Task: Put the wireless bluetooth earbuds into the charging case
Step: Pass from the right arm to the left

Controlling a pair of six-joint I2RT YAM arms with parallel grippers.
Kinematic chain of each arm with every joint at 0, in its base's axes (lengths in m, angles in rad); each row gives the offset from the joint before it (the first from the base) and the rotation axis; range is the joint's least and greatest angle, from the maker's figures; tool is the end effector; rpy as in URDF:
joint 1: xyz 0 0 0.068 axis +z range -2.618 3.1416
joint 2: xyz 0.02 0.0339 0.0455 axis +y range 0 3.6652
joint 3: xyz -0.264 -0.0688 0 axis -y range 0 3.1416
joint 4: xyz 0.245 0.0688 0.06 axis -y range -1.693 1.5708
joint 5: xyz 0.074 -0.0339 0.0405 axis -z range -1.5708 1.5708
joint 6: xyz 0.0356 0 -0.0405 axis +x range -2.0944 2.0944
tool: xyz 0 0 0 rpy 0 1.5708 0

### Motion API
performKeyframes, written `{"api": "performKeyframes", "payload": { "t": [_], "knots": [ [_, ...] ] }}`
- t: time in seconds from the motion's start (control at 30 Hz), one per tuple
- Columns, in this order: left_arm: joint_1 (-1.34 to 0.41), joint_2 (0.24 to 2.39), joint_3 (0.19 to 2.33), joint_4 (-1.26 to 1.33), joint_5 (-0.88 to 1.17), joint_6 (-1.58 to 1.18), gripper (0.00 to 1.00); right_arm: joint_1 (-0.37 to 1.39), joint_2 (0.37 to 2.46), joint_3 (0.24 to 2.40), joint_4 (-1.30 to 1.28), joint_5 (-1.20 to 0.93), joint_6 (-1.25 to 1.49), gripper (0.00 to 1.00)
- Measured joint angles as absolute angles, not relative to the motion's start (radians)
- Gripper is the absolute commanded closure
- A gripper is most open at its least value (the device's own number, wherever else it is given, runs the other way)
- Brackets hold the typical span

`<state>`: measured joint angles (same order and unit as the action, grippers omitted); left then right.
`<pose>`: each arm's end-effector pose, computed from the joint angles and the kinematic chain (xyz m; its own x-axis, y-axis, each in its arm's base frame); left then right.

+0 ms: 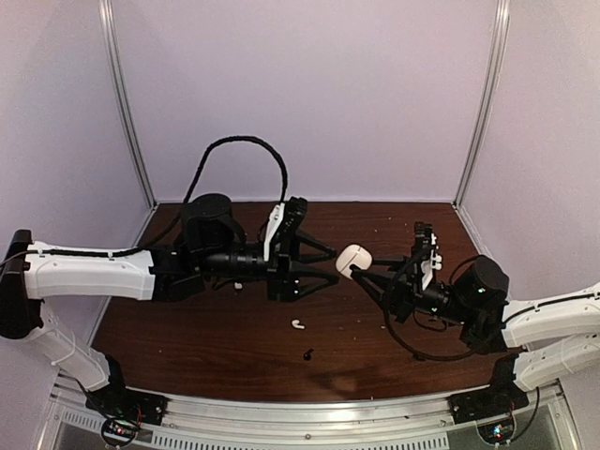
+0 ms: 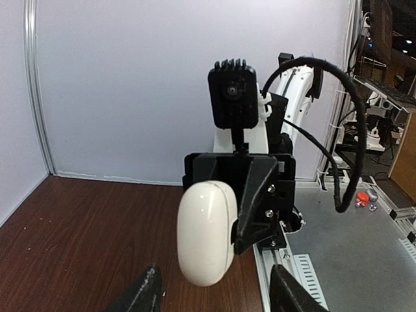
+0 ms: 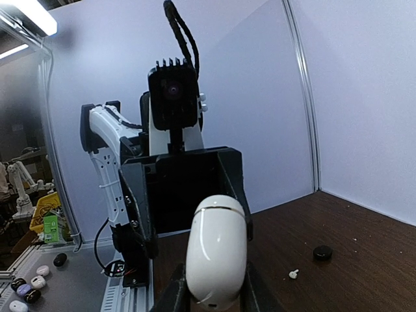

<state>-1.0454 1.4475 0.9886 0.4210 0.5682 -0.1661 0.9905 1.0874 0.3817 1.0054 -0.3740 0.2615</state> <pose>0.1528 -0.3018 0.3168 -0.1839 0.0394 -0.9822 0.9820 -0.0365 -0.1853 0.1125 0.1953 0.2657 -0.0944 0.2950 -0.9508 -0.9787 0.1472 0.1428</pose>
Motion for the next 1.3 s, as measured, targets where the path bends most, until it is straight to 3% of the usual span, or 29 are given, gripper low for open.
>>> {"api": "performKeyframes", "payload": {
  "t": [0.53, 0.8, 1.0, 1.2, 1.3],
  "knots": [
    [-1.052, 1.493, 0.997, 0.472, 0.612, -0.198, 0.60, 0.991, 1.097, 0.389, 1.008, -0.427, 0.266, 0.76],
    [-1.053, 1.505, 1.019, 0.474, 0.626, -0.205, 0.63, 0.991, 1.103, 0.389, 1.009, -0.428, 0.265, 0.76],
    [-1.054, 1.519, 1.026, 0.474, 0.631, -0.212, 0.72, 0.991, 1.103, 0.389, 1.008, -0.432, 0.264, 0.75],
    [-1.054, 1.522, 1.027, 0.469, 0.639, -0.215, 0.88, 0.990, 1.103, 0.389, 1.005, -0.438, 0.257, 0.60],
    [-1.056, 1.522, 1.027, 0.455, 0.641, -0.212, 0.94, 0.990, 1.102, 0.391, 0.995, -0.440, 0.249, 0.48]
  ]
}}
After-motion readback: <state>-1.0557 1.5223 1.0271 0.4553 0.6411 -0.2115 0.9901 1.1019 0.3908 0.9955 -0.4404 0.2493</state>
